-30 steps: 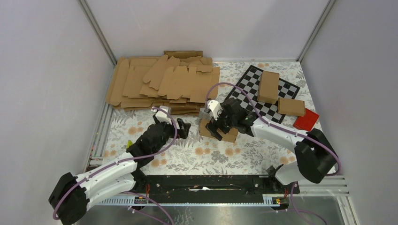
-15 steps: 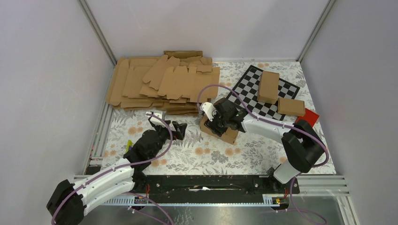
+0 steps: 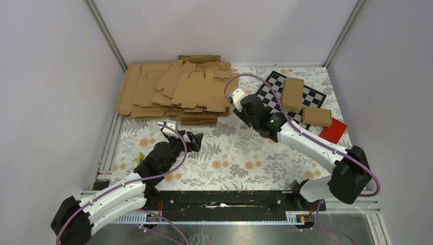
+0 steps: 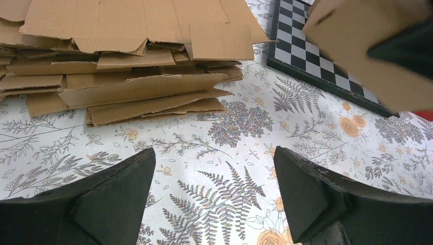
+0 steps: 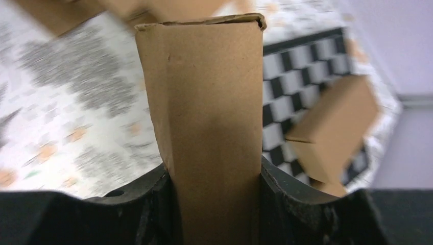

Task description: Fold the paper box

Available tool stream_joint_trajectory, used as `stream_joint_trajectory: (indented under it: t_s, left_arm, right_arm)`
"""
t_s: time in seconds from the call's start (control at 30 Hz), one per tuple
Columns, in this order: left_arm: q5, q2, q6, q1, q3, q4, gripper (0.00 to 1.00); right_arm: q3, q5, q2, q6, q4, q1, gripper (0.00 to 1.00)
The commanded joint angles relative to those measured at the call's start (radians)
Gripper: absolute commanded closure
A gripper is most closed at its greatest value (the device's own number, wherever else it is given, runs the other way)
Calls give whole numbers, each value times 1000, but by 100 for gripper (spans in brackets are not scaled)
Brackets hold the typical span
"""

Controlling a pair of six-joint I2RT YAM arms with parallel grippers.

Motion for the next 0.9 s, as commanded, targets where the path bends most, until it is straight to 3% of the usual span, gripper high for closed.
stream_joint_trajectory:
  t_s: [0.0,0.13,0.2,0.27,0.53,0.57,0.6,0.67,0.7,0.87]
  left_arm:
    - [-2,3,2,-1,-1,64,7]
    - [-2,15,2,-1,10,51,8]
    - [-8,6,1,0,10,44,8]
    - [-12,-7,1,-1,2,48,8]
    - [-17,-11,1,-1,2,38,8]
    - [-16,-10,-1,-1,4,38,8]
    - [-13,-10,-2,-1,3,39,8]
    - [-7,-5,-5,0,2,44,8]
    - [-2,0,-5,-1,1,48,8]
    - [10,29,-7,-1,9,53,8]
  right_arm:
    - [89,343,-25,-29,59,-91,74]
    - [250,583,150,-42,100,-230,77]
    - [357,771,280,-73,149,-275,80]
    - [474,866,433,-135,184,-322,80]
    - [826,862,783,-341,312,-471,78]
    - [859,858,814,-346,313,-481,74]
    - [872,848,836,-345,313,-484,56]
    - [869,824,866,-329,292,-481,7]
    - [875,820,879,-305,228,-474,1]
    - [903,696,847,-52,-4,-451,0]
